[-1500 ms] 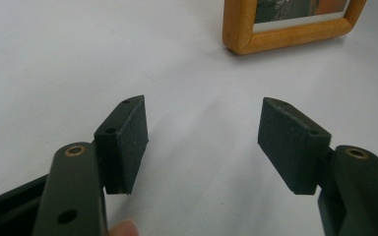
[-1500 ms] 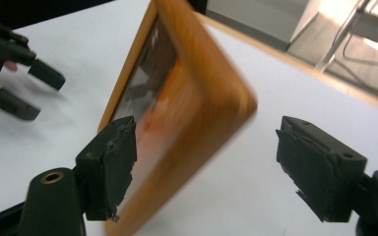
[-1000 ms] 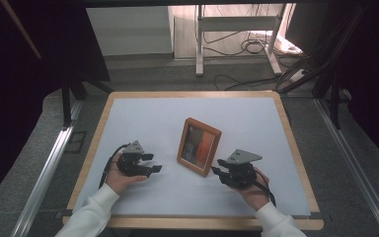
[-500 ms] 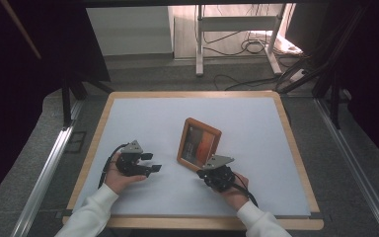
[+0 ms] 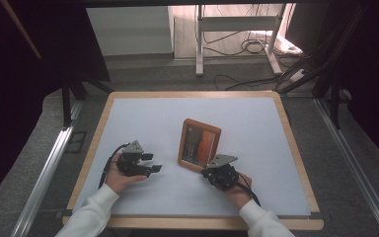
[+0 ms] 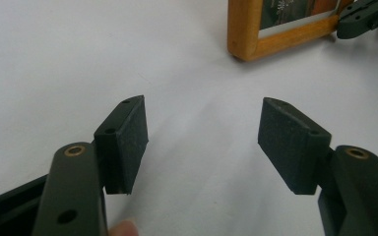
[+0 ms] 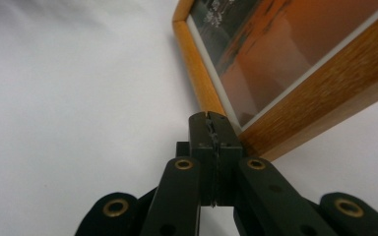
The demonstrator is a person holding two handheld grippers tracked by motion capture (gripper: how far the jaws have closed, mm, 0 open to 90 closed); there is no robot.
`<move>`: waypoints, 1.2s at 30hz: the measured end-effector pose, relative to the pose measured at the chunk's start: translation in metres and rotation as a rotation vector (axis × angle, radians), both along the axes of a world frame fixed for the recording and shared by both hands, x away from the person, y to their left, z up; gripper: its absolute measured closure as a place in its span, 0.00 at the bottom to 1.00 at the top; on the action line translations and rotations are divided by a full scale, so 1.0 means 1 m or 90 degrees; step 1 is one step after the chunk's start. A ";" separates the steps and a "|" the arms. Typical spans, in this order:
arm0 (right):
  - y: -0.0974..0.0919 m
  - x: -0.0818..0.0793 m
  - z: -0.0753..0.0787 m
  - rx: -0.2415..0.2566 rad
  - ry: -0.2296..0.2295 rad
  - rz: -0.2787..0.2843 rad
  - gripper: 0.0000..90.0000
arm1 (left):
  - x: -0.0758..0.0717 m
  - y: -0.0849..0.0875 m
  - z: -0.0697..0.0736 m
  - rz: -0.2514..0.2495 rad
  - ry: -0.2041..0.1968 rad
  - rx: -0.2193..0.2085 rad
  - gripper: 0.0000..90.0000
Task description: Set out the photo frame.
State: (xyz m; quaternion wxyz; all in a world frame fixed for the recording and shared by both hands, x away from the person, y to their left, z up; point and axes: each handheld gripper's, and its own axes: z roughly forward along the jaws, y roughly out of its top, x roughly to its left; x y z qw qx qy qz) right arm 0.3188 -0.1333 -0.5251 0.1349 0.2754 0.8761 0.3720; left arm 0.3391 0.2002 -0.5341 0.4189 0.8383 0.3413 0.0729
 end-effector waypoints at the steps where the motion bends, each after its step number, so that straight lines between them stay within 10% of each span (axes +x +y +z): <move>1: -0.001 0.001 0.000 0.002 0.001 -0.003 1.00 | 0.000 0.000 0.000 0.001 0.002 -0.001 0.40; 26: -0.027 -0.002 0.013 0.031 -0.034 -0.025 1.00 | -0.008 0.003 0.004 0.009 -0.008 -0.006 0.40; 36: -0.085 -0.014 0.024 0.102 -0.037 -0.075 0.91 | -0.015 0.002 0.008 0.008 -0.013 -0.007 0.40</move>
